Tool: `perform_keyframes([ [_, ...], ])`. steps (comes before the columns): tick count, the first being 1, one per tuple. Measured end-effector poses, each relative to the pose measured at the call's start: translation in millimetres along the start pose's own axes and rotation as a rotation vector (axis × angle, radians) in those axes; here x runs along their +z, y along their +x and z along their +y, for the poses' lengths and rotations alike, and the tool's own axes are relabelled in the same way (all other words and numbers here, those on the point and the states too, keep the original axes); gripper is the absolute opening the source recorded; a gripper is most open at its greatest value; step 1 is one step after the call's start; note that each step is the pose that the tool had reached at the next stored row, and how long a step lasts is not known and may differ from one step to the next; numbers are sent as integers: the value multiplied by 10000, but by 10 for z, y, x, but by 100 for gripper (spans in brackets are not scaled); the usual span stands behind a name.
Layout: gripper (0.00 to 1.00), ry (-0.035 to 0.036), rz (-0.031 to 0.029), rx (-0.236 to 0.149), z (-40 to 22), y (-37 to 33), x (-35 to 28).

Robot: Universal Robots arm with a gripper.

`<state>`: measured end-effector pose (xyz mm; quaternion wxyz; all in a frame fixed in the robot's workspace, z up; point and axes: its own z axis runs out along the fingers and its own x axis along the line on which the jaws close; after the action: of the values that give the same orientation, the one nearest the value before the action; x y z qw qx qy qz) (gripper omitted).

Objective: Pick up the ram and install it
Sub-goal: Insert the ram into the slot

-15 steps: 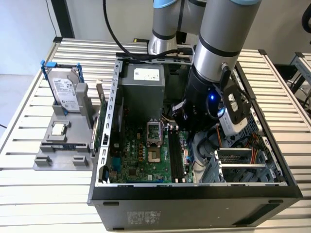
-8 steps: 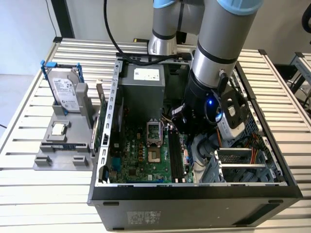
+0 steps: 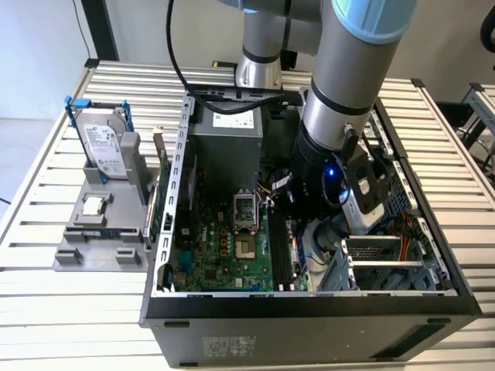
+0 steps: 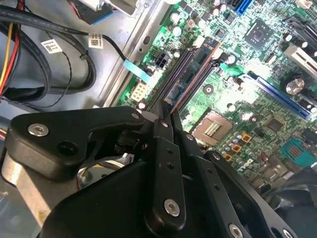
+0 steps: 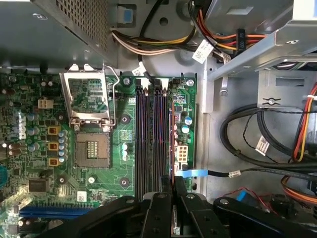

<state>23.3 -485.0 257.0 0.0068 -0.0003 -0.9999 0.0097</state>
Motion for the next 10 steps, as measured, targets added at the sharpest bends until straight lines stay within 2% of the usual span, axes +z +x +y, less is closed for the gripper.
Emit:
perform_keyframes([
  [5,0,-1,2,0,73,16,43],
  [10,0,-3,1,-2,103,22,131],
])
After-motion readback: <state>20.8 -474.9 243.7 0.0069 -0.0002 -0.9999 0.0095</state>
